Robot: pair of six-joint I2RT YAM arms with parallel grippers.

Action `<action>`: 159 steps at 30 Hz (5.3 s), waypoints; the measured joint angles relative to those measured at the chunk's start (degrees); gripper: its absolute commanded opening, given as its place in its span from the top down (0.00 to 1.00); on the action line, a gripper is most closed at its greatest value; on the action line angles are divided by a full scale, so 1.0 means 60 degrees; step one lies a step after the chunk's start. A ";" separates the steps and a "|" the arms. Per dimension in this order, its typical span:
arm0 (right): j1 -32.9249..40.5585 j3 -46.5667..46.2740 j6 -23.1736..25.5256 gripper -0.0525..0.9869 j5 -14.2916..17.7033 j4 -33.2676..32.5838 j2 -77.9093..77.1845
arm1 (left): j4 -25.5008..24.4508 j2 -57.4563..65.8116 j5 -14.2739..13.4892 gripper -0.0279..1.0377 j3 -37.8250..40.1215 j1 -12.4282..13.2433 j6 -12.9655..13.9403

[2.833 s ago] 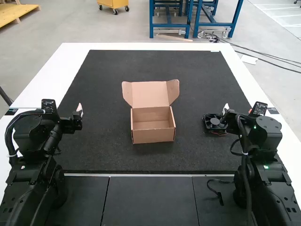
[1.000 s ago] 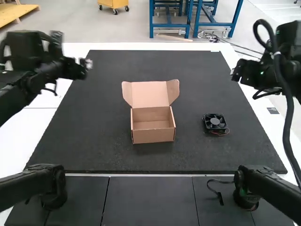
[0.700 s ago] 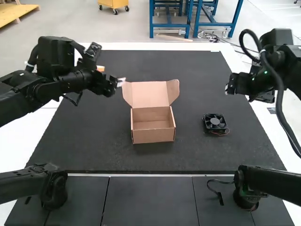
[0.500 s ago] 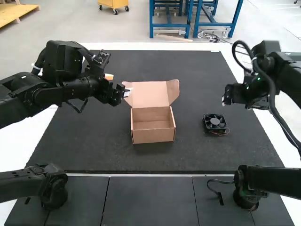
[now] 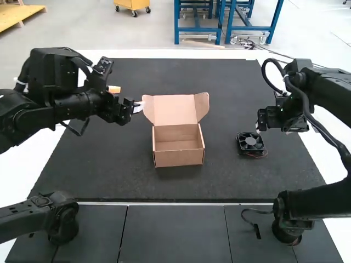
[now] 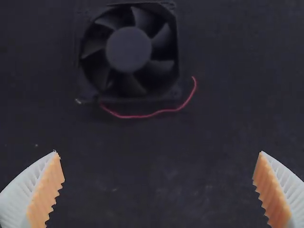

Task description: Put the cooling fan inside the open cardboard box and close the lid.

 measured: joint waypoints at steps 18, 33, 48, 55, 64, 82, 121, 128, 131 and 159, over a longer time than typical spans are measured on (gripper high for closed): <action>-0.1636 -0.0058 -0.1129 0.07 -0.0135 0.1366 0.2211 | -0.0299 -0.0025 0.0004 0.07 0.0004 0.0000 -0.0036; -0.1512 0.0608 -0.1118 0.07 -0.0510 0.2109 0.3934 | -0.0583 -0.0025 0.0004 0.07 0.0004 0.0000 -0.0036; -0.1512 0.1588 -0.1115 0.07 -0.0521 0.2226 0.5399 | -0.0331 -0.0015 0.0000 0.07 0.0004 0.0000 -0.0036; -0.1512 0.1829 -0.1115 0.07 -0.0517 0.2240 0.5839 | -0.0219 -0.0018 0.0004 0.07 0.0004 0.0000 -0.0036; -0.1512 0.1858 -0.1096 0.07 -0.0521 0.2193 0.6269 | -0.0025 0.0080 0.0004 0.07 0.0004 0.0000 -0.0036; -0.1257 0.2473 -0.1045 0.47 -0.0532 0.1701 0.7053 | -0.0007 0.0124 0.0004 0.07 0.0007 0.0000 -0.0036; -0.1111 0.2488 0.0211 0.97 -0.1931 -0.0066 0.3847 | -0.1290 -0.0076 -0.0007 0.07 0.0310 -0.0127 0.0022; -0.1107 0.2452 0.0313 0.97 -0.2197 -0.0390 0.2339 | -0.1796 -0.0492 -0.0007 0.07 0.0160 -0.0153 0.0124; -0.0994 0.2382 0.0444 0.97 -0.2317 -0.0525 0.1672 | -0.2029 -0.0656 -0.0007 0.07 0.0055 -0.0153 0.0149; 0.4419 0.2357 0.2430 0.97 -0.2994 -0.2339 0.0339 | -0.2255 -0.1198 -0.0033 0.07 -0.0259 -0.0171 0.0193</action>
